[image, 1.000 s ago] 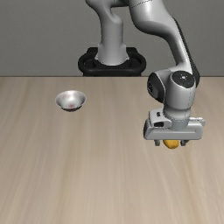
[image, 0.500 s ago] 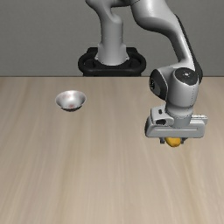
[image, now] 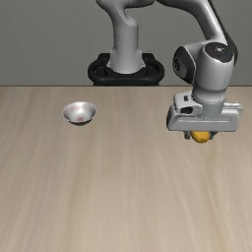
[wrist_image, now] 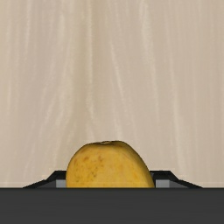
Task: Pick the mango on the table and place it on the bowl
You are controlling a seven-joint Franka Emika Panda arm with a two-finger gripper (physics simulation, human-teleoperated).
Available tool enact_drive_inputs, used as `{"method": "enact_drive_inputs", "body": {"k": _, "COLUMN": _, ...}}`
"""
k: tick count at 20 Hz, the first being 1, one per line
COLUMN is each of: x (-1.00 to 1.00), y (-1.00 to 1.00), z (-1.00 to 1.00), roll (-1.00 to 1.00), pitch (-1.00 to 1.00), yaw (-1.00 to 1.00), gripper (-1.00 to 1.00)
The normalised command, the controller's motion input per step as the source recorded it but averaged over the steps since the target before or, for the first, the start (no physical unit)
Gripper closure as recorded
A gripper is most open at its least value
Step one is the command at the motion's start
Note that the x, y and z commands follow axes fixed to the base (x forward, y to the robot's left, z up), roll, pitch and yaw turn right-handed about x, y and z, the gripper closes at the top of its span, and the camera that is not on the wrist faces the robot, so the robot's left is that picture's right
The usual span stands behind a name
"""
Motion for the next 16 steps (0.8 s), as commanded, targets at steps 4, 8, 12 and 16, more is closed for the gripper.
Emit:
{"method": "enact_drive_inputs", "body": {"k": 4, "x": 0.0, "y": -0.25, "z": 0.75, "roll": 0.0, "pitch": 0.0, "yaw": 0.0, "gripper": 1.0}}
{"method": "enact_drive_inputs", "body": {"k": 8, "x": 0.0, "y": -1.0, "z": 0.0, "roll": 0.0, "pitch": 0.0, "yaw": 0.0, "gripper": 1.0}}
{"method": "enact_drive_inputs", "body": {"k": 12, "x": 0.0, "y": -1.0, "z": 0.0, "roll": 0.0, "pitch": 0.0, "yaw": 0.0, "gripper": 1.0}}
{"method": "enact_drive_inputs", "body": {"k": 16, "x": 0.0, "y": -1.0, "z": 0.0, "roll": 0.0, "pitch": 0.0, "yaw": 0.0, "gripper": 1.0}}
